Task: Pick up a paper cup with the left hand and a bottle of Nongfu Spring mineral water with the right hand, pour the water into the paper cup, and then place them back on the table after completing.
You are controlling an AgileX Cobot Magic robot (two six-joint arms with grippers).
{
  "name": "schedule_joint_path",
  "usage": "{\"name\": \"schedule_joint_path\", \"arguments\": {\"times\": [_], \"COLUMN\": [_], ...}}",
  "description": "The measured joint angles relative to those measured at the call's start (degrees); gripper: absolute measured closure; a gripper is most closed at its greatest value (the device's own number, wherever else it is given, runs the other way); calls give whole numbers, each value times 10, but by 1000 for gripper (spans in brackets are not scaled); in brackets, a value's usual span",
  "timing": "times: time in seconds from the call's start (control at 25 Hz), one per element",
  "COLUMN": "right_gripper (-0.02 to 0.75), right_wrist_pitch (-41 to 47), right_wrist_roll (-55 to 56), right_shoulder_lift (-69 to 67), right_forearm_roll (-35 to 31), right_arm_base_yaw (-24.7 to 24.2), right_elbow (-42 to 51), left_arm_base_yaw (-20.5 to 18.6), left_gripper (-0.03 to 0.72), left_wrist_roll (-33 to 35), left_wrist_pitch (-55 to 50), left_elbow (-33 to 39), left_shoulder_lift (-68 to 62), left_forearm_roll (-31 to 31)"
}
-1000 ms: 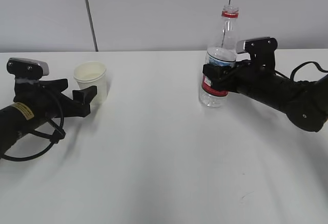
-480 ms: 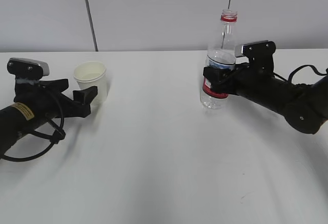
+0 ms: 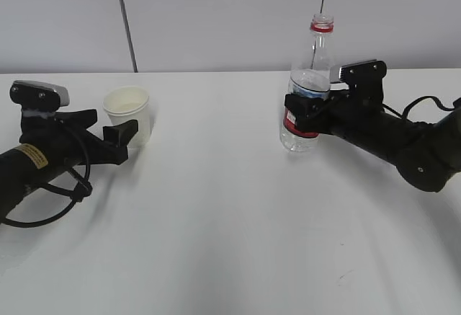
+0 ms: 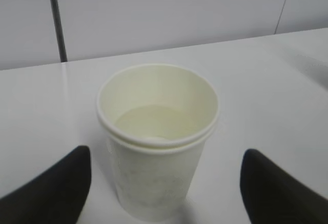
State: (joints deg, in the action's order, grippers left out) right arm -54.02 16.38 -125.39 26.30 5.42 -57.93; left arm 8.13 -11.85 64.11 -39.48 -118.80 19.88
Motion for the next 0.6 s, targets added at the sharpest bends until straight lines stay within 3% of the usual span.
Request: {"name": "schedule_joint_path", "arguments": {"times": [0.32, 0.6], "right_gripper": [323, 125], "right_wrist_pitch": [0, 8], "right_wrist_roll": [-4, -6], "right_shoulder_lift": [-1, -1], "right_forearm_roll": [0, 17], "right_arm_base_yaw": [0, 0], "right_elbow": [0, 0], "left_arm_base_yaw": [0, 0], "left_gripper": [146, 146], "left_wrist_roll": [0, 0], "left_wrist_pitch": [2, 2], "left_elbow": [0, 0], "left_shoulder_lift": [0, 0], "left_forearm_roll": [2, 6]}}
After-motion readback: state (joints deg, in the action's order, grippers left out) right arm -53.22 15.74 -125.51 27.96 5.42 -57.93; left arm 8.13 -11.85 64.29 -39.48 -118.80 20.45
